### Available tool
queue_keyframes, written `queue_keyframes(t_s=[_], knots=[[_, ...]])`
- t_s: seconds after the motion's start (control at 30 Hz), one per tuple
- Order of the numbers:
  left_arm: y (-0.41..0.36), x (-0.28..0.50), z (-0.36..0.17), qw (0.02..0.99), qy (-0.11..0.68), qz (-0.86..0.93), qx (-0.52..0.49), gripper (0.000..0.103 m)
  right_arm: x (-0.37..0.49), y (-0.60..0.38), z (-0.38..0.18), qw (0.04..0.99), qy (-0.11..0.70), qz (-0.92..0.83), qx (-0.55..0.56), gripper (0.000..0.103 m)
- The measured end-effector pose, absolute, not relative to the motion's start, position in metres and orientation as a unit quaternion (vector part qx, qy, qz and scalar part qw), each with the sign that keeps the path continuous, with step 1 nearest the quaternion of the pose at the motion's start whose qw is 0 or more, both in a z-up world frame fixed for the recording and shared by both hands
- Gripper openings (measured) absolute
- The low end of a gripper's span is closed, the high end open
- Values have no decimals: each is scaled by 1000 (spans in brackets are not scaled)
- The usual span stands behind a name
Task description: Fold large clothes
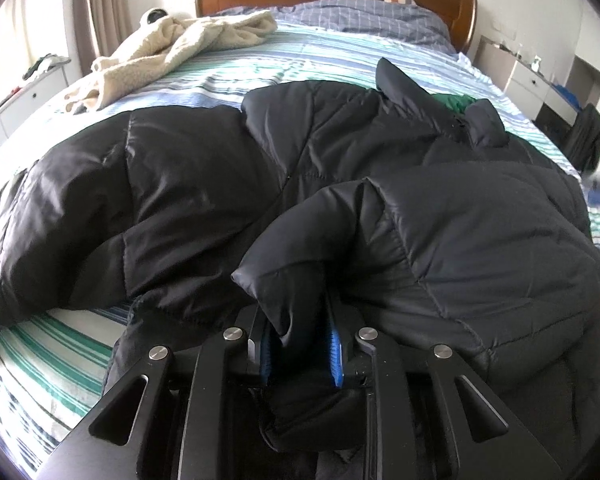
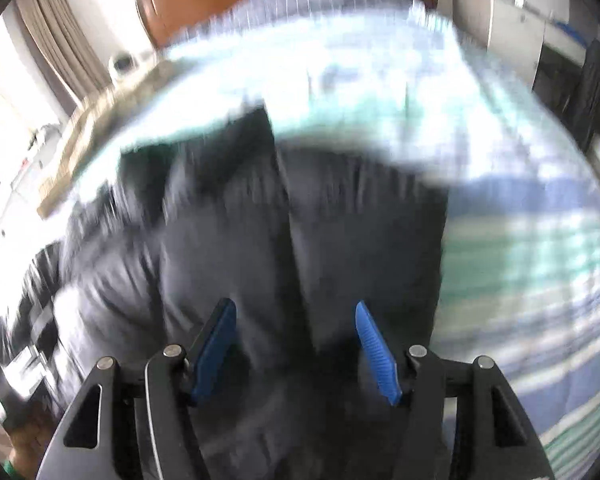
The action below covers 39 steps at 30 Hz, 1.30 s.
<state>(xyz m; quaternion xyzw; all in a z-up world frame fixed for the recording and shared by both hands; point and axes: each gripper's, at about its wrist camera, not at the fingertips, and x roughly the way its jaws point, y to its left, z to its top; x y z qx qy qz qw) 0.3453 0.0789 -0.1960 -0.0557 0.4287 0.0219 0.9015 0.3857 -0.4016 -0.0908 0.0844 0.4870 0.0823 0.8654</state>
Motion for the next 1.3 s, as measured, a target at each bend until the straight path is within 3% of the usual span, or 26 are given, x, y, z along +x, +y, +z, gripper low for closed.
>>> queue_keyframes(t_s=[0.1,0.27,0.4,0.63,0.83,0.97,1.03,1.07,1.1,1.17,1.2,1.3], knots=[[79,345,-197,902,429,22,-54,22,410,-402,-101,858,499,73,96,63],[78,346,-198,901,429,18,-59,22,425,-408,-168,821,560,50,104,63],[79,346,-199,901,429,15,-63,22,413,-410,-159,824,555,53,102,63],[83,347,-201,902,426,10,-73,23,320,-416,-106,824,513,169,170,63],[83,348,-201,900,430,12,-63,23,300,-406,-167,794,562,149,180,63],[81,349,-198,898,437,15,-54,23,285,-398,-146,817,541,118,161,65],[80,347,-193,895,443,17,-49,28,269,-396,-125,828,522,123,163,65],[80,344,-188,892,450,17,-47,39,257,-397,-113,834,511,132,163,66],[82,338,-181,890,454,21,-43,59,244,-396,-103,839,500,142,160,75],[88,319,-167,893,449,29,-36,79,211,-399,-81,852,474,164,148,93],[93,310,-160,896,443,25,-37,86,199,-400,-72,857,465,168,142,97],[117,281,-138,899,434,23,-43,89,152,-400,-56,864,451,183,129,97]])
